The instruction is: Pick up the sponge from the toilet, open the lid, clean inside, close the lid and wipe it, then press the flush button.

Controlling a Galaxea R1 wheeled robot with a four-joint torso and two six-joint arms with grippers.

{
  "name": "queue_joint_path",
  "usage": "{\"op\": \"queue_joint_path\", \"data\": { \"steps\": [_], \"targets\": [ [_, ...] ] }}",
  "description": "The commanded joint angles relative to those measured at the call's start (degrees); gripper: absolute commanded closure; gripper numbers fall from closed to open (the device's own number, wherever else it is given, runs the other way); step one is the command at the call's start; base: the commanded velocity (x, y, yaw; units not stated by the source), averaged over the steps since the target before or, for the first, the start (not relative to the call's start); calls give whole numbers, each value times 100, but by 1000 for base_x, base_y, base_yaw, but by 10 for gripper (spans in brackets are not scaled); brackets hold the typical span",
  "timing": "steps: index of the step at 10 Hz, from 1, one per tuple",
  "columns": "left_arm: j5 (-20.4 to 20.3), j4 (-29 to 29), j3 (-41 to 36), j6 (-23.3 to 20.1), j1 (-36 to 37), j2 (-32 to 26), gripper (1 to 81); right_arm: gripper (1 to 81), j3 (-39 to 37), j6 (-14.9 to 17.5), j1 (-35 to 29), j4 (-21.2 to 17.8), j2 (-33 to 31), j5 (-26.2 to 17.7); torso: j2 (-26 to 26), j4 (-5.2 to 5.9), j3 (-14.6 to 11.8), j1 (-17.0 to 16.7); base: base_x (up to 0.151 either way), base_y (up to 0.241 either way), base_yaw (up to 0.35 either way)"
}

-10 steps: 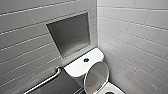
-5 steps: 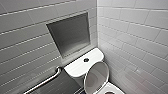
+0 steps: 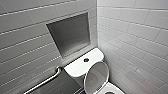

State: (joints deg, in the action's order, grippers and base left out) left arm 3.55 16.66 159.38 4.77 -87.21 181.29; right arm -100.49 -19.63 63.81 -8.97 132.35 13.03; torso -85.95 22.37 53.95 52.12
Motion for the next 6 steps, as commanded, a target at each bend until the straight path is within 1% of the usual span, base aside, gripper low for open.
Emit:
{"op": "queue_joint_path", "data": {
  "steps": [1, 4, 6],
  "targets": [
    [401, 3, -12, -2, -29, -4, 10, 811, 400, 12, 40, 115, -566, -91, 0, -2, 0, 0, 0, 0, 0],
    [392, 3, -12, -2, -29, -4, 10, 811, 312, 29, 550, 115, -742, 321, 0, 0, 0, 0, 0, 0, 0],
    [375, 12, -12, -2, -37, -4, 10, 811, 320, 38, 595, 124, -769, 367, 0, 0, 0, 0, 0, 0, 0]
  ]
}}
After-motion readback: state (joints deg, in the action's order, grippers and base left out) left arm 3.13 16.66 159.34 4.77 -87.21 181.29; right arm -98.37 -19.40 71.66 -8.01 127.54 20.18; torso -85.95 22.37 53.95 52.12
